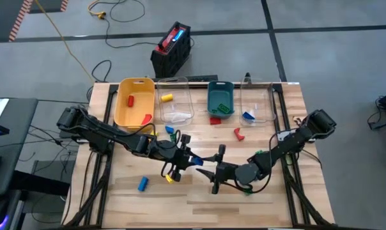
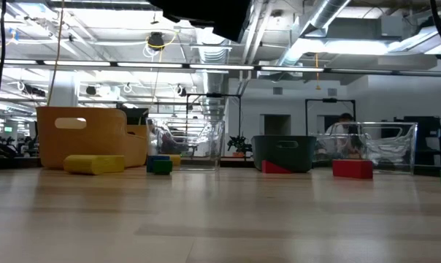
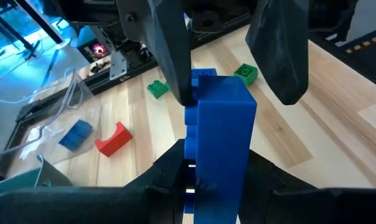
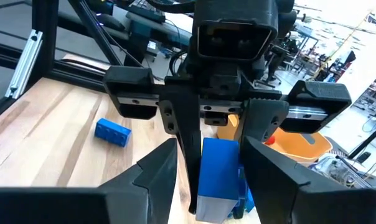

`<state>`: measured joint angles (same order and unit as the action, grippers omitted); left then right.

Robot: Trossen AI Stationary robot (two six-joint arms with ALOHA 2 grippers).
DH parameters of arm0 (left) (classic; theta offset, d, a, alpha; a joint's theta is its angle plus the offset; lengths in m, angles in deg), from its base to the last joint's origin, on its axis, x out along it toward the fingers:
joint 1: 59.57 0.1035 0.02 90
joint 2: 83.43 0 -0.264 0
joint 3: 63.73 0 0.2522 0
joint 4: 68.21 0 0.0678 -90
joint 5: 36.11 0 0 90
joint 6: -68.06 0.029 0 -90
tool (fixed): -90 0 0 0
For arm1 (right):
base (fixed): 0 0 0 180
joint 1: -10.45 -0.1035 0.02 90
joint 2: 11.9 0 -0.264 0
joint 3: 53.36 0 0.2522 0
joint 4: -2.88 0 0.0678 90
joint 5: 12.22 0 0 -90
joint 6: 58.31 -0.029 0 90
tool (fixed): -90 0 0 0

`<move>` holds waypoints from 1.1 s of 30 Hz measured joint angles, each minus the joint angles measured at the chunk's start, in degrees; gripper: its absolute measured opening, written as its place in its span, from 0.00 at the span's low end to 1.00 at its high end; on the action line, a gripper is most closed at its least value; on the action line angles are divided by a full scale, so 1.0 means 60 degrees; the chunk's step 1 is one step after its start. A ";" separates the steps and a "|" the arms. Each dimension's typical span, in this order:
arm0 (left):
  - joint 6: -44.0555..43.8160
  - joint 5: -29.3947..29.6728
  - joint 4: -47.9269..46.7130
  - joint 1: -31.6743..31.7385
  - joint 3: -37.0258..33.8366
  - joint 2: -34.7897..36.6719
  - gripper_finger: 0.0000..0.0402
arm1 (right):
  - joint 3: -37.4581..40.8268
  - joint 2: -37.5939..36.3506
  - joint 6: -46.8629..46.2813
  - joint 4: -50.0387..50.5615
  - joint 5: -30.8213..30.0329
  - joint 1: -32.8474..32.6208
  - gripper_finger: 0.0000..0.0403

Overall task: Sort blocks
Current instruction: Put the blue game piece into the right transparent bin

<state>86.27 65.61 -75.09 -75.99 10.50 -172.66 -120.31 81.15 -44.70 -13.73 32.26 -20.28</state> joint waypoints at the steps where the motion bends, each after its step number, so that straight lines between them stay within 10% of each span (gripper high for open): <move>1: 0.0000 0.0000 0.0005 0.0000 0.0000 0.0000 0.23 | 0.0000 0.0000 0.0069 -0.0041 -0.0005 0.0003 0.50; 18: 0.0042 0.0045 -0.0095 -0.0043 0.0018 0.0011 0.23 | 0.0011 -0.0007 0.0059 -0.0205 -0.0138 -0.0031 0.66; 33: 0.0257 0.0381 0.0047 -0.0164 0.0018 0.0011 0.23 | 0.0011 -0.0007 -0.0266 0.0066 -0.0382 0.0205 0.57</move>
<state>87.82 67.90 -74.81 -76.97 10.61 -172.60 -120.25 81.11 -46.30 -13.33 29.96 -19.05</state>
